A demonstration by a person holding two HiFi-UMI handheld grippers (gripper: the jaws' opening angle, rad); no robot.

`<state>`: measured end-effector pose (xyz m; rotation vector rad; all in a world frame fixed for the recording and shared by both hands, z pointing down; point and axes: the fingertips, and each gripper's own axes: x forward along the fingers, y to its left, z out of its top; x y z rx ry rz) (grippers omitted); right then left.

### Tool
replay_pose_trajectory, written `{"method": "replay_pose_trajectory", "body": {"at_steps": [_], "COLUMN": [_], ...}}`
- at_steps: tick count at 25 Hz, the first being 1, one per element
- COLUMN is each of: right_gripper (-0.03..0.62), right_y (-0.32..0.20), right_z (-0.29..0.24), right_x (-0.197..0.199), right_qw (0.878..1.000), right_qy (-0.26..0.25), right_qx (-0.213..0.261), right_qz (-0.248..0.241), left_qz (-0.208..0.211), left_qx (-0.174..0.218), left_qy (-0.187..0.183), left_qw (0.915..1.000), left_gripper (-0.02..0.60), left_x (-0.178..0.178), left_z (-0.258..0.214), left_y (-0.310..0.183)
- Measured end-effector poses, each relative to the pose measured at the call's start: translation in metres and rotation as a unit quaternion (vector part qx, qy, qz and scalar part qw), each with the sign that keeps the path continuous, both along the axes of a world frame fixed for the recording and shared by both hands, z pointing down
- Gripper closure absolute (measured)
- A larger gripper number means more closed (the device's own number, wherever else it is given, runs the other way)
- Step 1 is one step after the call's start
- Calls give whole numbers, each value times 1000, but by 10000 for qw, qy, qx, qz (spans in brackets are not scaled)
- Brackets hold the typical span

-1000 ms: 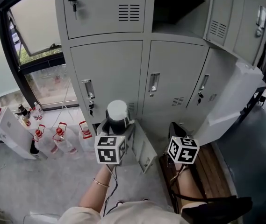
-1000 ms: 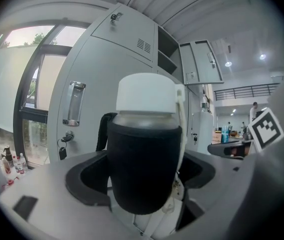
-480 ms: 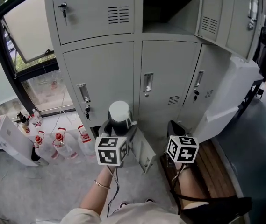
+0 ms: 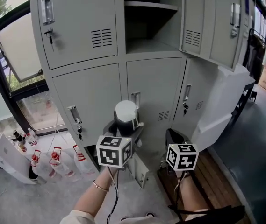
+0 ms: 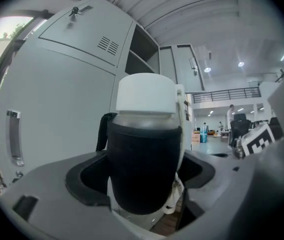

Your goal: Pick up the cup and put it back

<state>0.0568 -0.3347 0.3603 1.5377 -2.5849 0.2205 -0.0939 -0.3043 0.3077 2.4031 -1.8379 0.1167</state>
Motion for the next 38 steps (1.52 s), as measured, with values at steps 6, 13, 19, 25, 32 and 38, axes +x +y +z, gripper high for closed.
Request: {"method": "replay_pose_trajectory", "body": {"at_steps": [6, 13, 19, 25, 32, 38], "right_gripper": [603, 603, 603, 603, 603, 603], "right_y": [-11, -25, -35, -41, -45, -55], "right_z": [-21, -57, -78, -84, -99, -117], "right_x": [16, 28, 36, 38, 31, 30], "right_qw": [10000, 9997, 9995, 9996, 9989, 9984], "right_qy": [-18, 69, 44, -73, -171, -148], "right_qx": [25, 227, 295, 258, 335, 446], "right_qz": [-22, -42, -81, -127, -273, -317], "left_qz": [331, 531, 585, 542, 680, 611], "left_qx": [236, 448, 489, 637, 645, 686], "left_qy": [98, -4, -136, -264, -457, -435], "left_qw": [9991, 9976, 9970, 9961, 9945, 9948], "left_gripper": [196, 196, 196, 196, 196, 196], "left_x": [29, 53, 64, 68, 84, 86], "left_z": [-60, -114, -152, -195, -225, -252], "left_y": [-20, -37, -53, -65, -78, -93]}}
